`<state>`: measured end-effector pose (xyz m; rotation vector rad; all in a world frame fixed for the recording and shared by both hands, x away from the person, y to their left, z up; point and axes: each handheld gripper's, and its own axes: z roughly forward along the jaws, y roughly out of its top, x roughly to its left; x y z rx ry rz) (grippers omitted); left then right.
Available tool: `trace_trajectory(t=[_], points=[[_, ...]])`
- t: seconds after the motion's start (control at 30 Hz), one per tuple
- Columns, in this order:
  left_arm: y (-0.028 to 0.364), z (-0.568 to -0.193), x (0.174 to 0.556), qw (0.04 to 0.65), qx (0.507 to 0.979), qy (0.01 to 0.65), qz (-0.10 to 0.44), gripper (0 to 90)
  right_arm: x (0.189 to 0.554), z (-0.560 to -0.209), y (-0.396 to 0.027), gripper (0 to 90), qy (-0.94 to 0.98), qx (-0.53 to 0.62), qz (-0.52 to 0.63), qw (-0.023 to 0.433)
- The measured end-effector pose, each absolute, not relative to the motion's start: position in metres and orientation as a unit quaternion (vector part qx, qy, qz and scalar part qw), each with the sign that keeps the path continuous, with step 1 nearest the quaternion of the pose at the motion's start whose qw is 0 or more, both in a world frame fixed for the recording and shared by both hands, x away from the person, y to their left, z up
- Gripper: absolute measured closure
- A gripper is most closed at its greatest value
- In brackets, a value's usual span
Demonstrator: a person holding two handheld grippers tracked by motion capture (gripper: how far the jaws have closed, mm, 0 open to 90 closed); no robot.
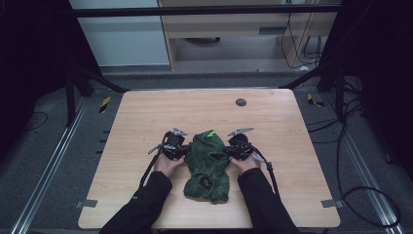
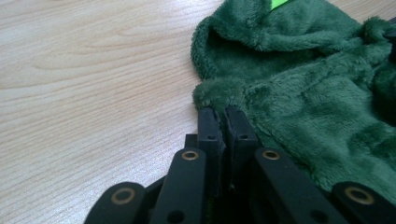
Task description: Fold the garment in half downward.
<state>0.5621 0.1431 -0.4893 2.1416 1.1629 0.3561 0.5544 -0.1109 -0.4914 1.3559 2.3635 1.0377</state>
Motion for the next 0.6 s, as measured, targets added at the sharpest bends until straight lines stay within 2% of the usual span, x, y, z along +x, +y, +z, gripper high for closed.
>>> trace_trajectory(t=[0.6], points=[[0.15,-0.455,0.542,0.374,0.812,0.423,0.149,88.4,0.539,-0.459,-0.115,86.1,0.805,0.426,0.39,0.137]])
